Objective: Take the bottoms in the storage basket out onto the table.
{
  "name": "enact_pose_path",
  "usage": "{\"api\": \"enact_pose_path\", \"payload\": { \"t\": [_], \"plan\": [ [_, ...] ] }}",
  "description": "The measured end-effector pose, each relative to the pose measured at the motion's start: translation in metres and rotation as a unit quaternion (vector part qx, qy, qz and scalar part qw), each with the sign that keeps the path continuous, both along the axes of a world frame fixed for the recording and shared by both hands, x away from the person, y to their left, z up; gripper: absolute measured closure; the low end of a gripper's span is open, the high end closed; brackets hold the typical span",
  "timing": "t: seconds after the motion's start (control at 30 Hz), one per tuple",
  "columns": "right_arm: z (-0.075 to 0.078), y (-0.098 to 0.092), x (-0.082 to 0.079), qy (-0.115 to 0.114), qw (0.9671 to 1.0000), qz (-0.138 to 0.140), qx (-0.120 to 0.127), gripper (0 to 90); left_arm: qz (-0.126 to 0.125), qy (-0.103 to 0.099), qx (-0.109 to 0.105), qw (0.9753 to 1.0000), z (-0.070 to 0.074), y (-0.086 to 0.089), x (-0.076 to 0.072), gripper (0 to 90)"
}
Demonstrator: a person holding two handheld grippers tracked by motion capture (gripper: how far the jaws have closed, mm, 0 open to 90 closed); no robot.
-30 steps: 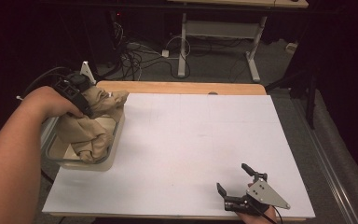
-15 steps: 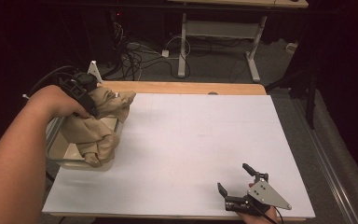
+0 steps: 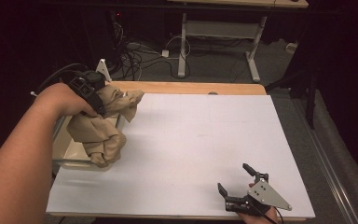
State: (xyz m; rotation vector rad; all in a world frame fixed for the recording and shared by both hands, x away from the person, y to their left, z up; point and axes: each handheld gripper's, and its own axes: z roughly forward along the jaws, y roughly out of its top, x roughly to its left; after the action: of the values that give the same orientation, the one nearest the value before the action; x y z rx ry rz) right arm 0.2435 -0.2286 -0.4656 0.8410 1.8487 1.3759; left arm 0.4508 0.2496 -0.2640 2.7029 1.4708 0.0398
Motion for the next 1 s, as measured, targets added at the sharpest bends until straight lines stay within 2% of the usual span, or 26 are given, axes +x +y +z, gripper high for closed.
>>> {"api": "enact_pose_path", "payload": {
  "t": [0.37,1.0],
  "plan": [
    [0.001,0.000,-0.001,-0.002,1.0000,0.001,-0.001,0.4,-0.012,-0.006,0.000,0.9999,0.008,-0.017,-0.003,61.7],
    [0.001,-0.001,-0.002,-0.001,1.0000,0.001,0.001,0.4,-0.054,-0.006,-0.002,0.9985,0.000,-0.070,0.001,61.6]
  ]
}}
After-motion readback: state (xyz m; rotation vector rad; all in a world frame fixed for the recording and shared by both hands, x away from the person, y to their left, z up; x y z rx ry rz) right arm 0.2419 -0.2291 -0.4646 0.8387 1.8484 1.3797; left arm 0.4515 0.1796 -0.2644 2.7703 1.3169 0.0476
